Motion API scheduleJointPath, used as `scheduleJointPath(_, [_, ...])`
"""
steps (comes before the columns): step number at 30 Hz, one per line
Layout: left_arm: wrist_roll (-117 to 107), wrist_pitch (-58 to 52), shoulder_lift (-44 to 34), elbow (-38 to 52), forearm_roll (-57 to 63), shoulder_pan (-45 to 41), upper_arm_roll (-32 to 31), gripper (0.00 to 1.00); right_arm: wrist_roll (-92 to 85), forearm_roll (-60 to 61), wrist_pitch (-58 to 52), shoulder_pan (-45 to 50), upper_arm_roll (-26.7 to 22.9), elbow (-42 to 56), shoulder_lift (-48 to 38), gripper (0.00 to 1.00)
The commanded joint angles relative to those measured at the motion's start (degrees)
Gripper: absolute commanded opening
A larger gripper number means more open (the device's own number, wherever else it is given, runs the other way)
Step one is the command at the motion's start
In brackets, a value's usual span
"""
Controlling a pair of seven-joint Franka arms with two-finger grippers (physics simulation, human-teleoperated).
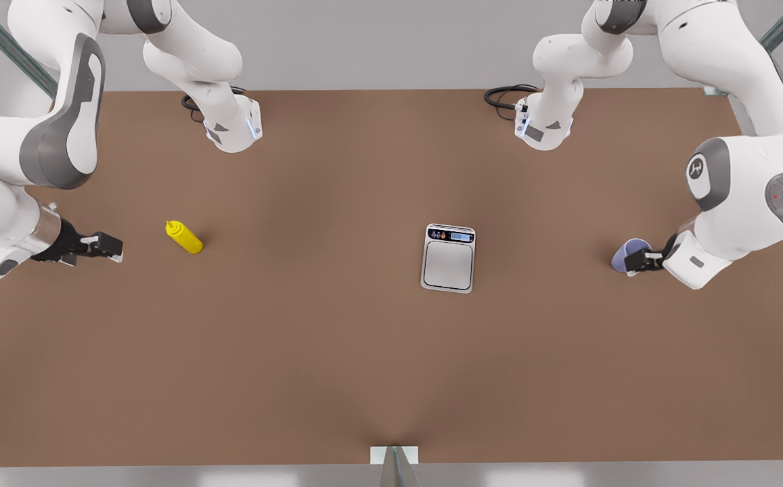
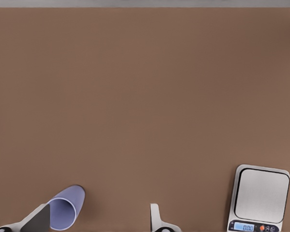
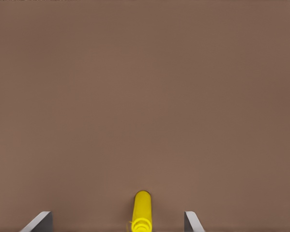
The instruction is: Move cup to the weight, pick up sauce bottle, pour sauce
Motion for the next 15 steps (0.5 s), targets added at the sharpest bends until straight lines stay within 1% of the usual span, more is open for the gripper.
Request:
scheduleJointPath(1, [0.0, 0.0, 0.0, -0.01, -0.03, -0.06, 0.0, 1.0, -0.04, 0.0, 0.0, 0.0, 0.0, 0.0, 0.0, 1.0])
scheduleJointPath(3, [0.18, -0.7, 0.7, -0.36, 0.24, 0.03, 0.09, 1.0, -0.04, 0.0, 0.09, 0.0, 0.0, -0.09, 0.08, 1.0])
scheduleJointPath(5, [0.18, 0.26, 0.71, -4.22, 0.24, 0.03, 0.97, 1.0, -0.57, 0.0, 0.18, -0.09, 0.0, -0.26, 0.08, 1.0])
scheduleJointPath(7, [0.18, 7.64, 0.0, -11.6, 0.24, -0.06, 1.41, 1.0, -0.65, 0.0, 0.79, -0.09, 0.0, -0.44, 0.08, 1.0])
scheduleJointPath(9, [-0.62, 9.49, 0.71, -13.36, 0.33, -0.06, 1.5, 1.0, -0.65, 0.0, 0.79, 0.0, 0.0, -0.7, 0.26, 1.0])
scheduleJointPath(10, [-0.7, 14.14, 0.09, -17.75, 0.33, -0.06, 2.28, 1.0, -0.74, 0.0, 0.79, -0.09, 0.0, -0.61, 0.7, 1.0])
scheduleJointPath(12, [-0.62, 15.99, 0.71, -19.25, 0.59, -0.06, 2.55, 1.0, -0.74, 0.0, 0.88, -0.09, 0.0, -0.61, 0.79, 1.0])
scheduleJointPath(13, [-0.62, 19.59, 0.18, -23.02, 0.59, -0.06, 3.34, 1.0, -0.74, 0.0, 0.88, -0.09, 0.0, -0.61, 0.87, 1.0])
scheduleJointPath(15, [-0.62, 22.32, 0.09, -25.58, 0.59, -0.06, 4.48, 1.0, -0.74, 0.0, 1.14, 0.0, 0.0, -0.61, 0.96, 1.0])
